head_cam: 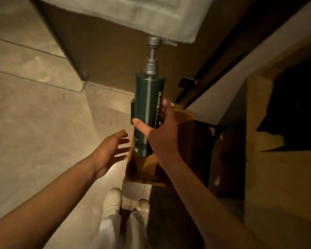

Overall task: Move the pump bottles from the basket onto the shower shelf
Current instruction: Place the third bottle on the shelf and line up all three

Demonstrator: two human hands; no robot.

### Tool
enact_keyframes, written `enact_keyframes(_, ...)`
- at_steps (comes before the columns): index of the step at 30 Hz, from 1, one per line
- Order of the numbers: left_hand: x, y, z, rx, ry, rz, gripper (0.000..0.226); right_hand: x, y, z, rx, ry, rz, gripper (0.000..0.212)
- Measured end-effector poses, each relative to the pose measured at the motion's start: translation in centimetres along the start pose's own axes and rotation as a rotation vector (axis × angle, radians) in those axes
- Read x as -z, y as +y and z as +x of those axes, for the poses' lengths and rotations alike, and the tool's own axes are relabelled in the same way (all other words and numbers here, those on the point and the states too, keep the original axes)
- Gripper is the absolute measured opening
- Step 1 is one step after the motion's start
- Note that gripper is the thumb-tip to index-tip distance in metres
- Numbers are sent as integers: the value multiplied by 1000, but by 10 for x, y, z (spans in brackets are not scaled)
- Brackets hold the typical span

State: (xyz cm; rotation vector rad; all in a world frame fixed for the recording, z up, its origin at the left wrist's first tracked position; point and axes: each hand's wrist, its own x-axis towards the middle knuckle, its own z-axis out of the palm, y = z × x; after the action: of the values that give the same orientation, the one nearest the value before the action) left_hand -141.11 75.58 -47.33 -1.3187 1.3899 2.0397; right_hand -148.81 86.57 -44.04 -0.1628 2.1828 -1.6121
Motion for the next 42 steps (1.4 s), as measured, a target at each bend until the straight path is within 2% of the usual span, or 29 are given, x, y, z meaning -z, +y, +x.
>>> enact_keyframes(3, 18, 33, -92, 30, -41, -242, 30, -10, -85, -32, 130, -130, 4, 68)
enact_keyframes(8, 73, 54, -199, 61, -12, -505, 31, -47, -184, -86, 176, -236, 21, 66)
enact_keyframes(12, 127, 53, -260, 79, -30, -805, 37, -89, -230, -126, 125, -361, 74, 68)
enact_keyframes(16, 183, 41, -311, 79, -11, -979, 46, -135, -264, -166, 128, -445, 67, 69)
enact_keyframes(22, 251, 53, -352, -78, 70, -1160, 47, -204, -313, -192, 247, -517, 27, 74)
enact_keyframes(29, 312, 119, -352, -231, 103, -1285, 37, -279, -386, -155, 405, -615, 62, 68)
enact_keyframes(34, 368, 210, -328, -330, 156, -1280, 21, -344, -444, -93, 479, -639, 110, 70)
enact_keyframes(42, 459, 384, -294, -435, 191, -1207, 33, -435, -554, 45, 532, -616, 244, 64)
